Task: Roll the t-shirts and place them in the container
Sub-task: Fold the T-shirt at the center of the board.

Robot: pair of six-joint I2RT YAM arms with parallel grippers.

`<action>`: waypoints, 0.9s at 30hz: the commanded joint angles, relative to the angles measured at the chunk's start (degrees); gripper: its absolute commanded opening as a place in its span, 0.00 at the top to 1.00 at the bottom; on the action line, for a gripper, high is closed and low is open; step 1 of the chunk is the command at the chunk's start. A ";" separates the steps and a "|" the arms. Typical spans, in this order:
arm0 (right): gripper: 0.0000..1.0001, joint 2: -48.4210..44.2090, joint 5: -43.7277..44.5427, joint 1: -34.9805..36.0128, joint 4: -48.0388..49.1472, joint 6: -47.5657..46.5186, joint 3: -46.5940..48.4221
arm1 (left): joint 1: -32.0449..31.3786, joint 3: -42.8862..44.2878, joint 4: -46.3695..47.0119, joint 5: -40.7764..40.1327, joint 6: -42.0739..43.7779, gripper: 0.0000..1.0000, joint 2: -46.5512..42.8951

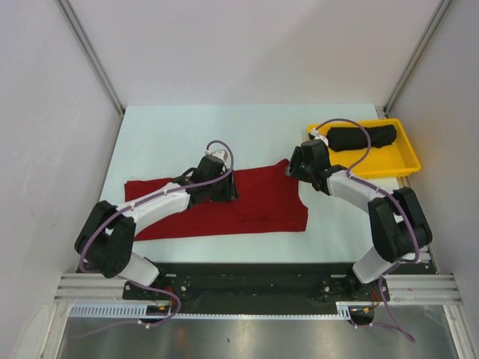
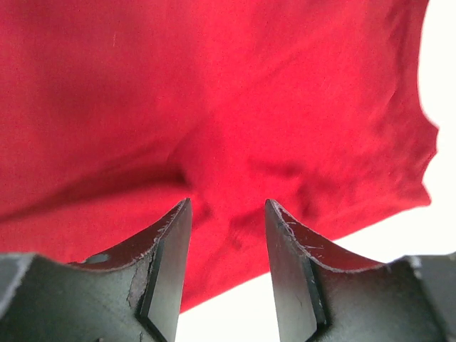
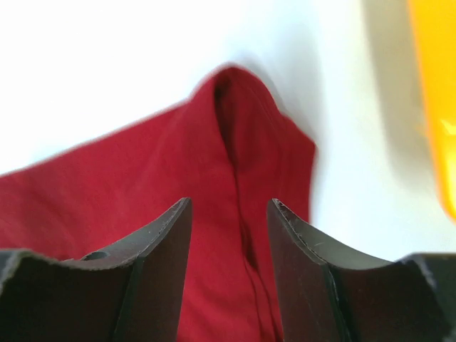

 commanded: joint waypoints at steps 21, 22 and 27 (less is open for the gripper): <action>0.52 11.61 -14.67 -3.62 19.98 1.31 -3.17 | 8.15 19.19 -3.58 1.32 2.16 0.51 19.04; 0.52 11.96 -15.20 -3.53 20.33 1.48 -3.35 | 8.15 19.36 -3.58 1.32 2.16 0.51 19.30; 0.56 11.87 -15.12 -2.92 21.13 2.10 -3.61 | 8.59 20.15 -3.93 0.88 2.43 0.51 20.36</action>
